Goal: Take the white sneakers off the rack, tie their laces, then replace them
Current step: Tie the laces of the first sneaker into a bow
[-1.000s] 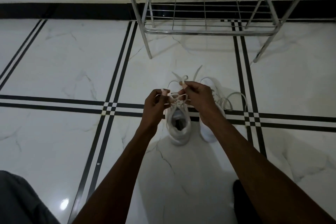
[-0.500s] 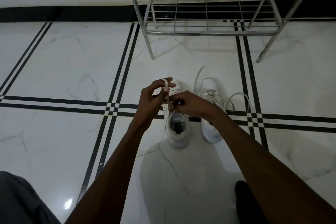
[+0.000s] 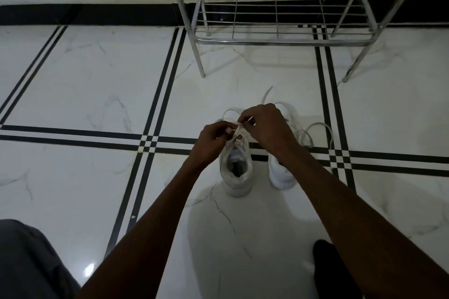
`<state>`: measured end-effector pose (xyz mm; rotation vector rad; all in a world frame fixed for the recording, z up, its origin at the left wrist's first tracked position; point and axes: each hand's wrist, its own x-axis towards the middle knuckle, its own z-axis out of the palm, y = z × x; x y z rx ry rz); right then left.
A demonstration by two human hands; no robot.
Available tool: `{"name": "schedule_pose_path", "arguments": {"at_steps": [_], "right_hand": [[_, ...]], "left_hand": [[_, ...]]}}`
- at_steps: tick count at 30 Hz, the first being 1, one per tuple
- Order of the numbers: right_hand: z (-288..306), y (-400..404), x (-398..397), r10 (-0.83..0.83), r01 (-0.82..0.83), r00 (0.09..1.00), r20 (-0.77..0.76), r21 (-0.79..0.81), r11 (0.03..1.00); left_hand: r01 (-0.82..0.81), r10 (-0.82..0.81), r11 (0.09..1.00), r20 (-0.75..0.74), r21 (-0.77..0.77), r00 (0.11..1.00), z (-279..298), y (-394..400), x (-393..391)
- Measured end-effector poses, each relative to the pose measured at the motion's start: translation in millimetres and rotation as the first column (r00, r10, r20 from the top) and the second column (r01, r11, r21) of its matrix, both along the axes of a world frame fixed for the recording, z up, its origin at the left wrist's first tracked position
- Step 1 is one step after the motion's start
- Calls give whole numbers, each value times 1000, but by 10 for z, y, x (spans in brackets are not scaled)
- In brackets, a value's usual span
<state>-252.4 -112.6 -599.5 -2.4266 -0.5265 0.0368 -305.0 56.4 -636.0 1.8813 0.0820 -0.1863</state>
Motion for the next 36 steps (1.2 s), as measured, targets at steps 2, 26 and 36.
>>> {"name": "schedule_pose_path", "arguments": {"at_steps": [2,26,36], "right_hand": [[-51,28,-36,-34,36,999,-15,117,993],[-98,-89,-115,85,565,684,-725,600,566],[-111,-169,-7,299,894,430,-852,448,-10]], "left_hand": [[-10,9,1000,-45,-30,999,2,11,27],[-459,395,726,-236,-512,888,504,499,69],[-701,626,654,-316,-285,713,82,730,-193]]}}
